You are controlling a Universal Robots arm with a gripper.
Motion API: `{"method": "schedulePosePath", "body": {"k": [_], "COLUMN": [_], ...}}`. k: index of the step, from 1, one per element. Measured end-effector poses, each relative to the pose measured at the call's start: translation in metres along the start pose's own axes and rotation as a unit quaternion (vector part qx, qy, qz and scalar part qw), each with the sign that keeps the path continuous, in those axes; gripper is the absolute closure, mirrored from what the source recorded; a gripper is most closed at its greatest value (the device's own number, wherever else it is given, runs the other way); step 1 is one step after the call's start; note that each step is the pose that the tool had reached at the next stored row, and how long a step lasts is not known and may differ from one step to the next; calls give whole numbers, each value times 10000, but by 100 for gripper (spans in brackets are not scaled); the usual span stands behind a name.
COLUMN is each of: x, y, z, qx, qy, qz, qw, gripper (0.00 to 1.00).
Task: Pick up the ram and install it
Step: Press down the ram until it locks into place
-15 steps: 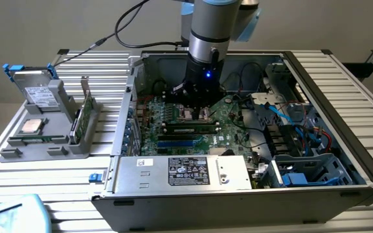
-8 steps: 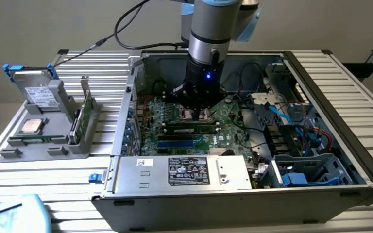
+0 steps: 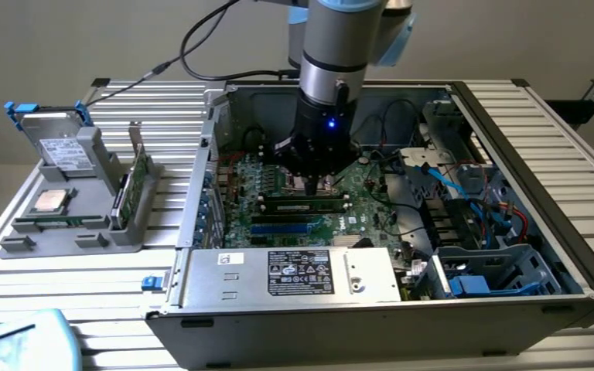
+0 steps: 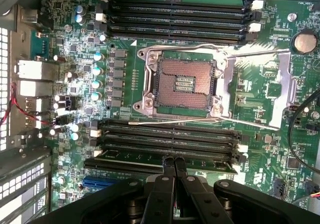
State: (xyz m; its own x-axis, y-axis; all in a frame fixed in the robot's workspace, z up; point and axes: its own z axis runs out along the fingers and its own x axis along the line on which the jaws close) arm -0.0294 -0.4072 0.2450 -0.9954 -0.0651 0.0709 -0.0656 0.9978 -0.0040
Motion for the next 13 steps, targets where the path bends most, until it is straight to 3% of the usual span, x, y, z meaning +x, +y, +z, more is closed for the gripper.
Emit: {"method": "schedulePosePath", "body": {"k": [4,13], "x": [66,72], "y": [-23,-26], "z": [5,5], "qx": [-1,-9], "qy": [-14,-15], "qz": [0,13], "qw": [10000,10000], "gripper": [90,90]}}
